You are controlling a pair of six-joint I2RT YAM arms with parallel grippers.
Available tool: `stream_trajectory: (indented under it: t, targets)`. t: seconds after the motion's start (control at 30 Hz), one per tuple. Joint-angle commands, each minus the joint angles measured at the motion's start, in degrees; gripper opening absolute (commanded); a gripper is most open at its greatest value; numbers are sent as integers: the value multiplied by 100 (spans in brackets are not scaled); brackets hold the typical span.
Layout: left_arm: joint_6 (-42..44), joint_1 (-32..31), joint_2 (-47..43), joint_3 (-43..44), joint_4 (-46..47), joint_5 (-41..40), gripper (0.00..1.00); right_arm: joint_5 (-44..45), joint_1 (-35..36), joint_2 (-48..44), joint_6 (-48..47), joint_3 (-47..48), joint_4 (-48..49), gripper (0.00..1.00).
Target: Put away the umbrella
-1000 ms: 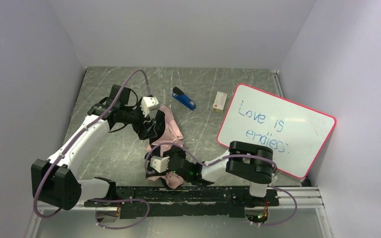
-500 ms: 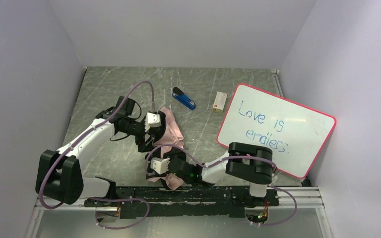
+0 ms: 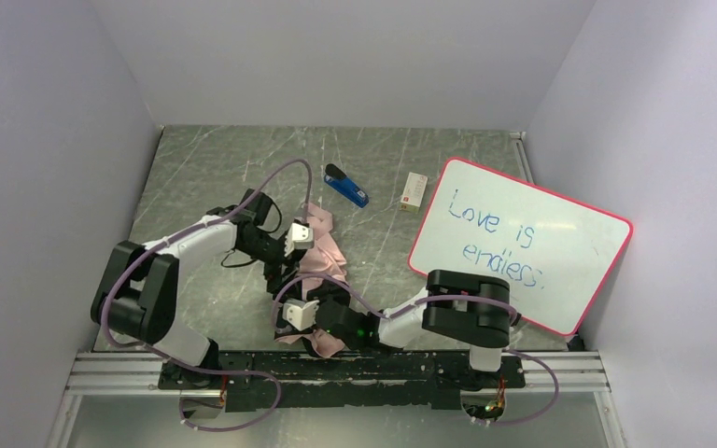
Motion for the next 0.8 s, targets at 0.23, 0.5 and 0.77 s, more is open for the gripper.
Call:
stream_trajectory:
  t: [0.23,0.5,0.77]
  targets:
    - [-10,-498,349,-97,559,-221,97,-243,178,268,97,-132,-112,14]
    - [261,-578,357,-465,549,-695,97,-187,187,261,91,-156,116,14]
    - [165,-729,646,-494,685,-914,69,-125,187,250,89,-121,302,15]
